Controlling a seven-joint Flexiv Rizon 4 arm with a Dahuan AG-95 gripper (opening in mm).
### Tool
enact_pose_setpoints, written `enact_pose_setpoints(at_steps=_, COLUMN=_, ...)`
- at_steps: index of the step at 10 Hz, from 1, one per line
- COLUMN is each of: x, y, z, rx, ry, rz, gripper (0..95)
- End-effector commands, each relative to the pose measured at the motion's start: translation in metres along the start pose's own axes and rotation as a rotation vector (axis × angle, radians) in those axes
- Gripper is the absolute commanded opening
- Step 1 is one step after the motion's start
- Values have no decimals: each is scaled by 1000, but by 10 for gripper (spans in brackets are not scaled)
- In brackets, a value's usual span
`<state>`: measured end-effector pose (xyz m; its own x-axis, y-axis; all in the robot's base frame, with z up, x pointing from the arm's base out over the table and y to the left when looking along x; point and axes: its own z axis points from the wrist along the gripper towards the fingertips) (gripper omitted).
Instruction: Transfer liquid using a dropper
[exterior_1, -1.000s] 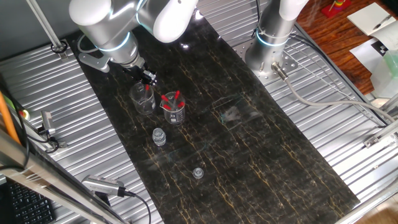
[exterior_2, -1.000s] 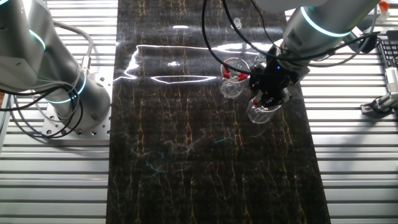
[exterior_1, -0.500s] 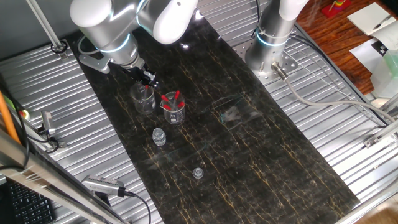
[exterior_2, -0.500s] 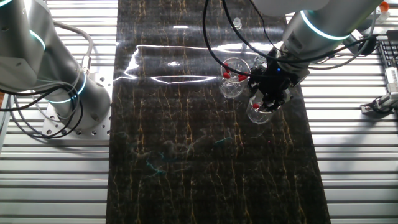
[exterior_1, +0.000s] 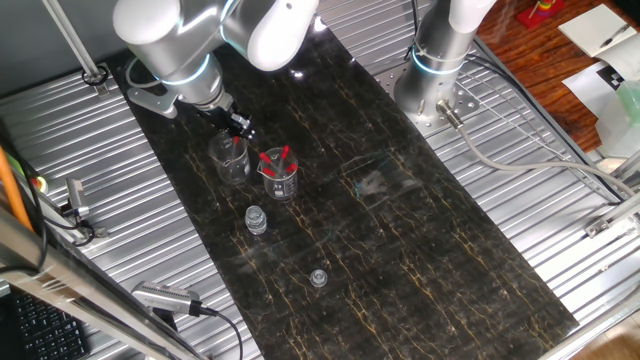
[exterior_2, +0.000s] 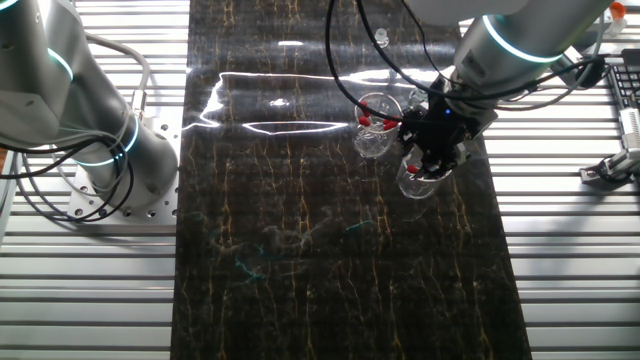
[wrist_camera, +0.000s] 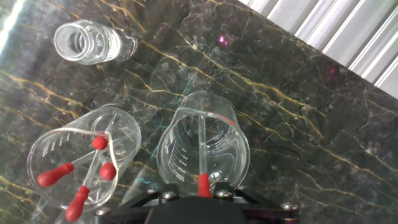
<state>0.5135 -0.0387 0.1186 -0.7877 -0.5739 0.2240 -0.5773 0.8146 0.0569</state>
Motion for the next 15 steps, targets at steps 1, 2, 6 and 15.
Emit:
enact_pose_setpoints(at_steps=1, x=1, y=0, z=-1, rx=2, ry=2, rz=-2, gripper=190)
enact_pose_setpoints(at_steps=2, x=1, y=0, z=-1, rx=4, ry=3, rz=-2, gripper=190)
enact_pose_setpoints(at_steps=6, x=1, y=0, z=0, rx=4, ry=2, rz=0, gripper=190)
enact_pose_setpoints(at_steps=15, x=-3, y=-2, z=-3, rx=1, ry=9, rz=21, gripper=0)
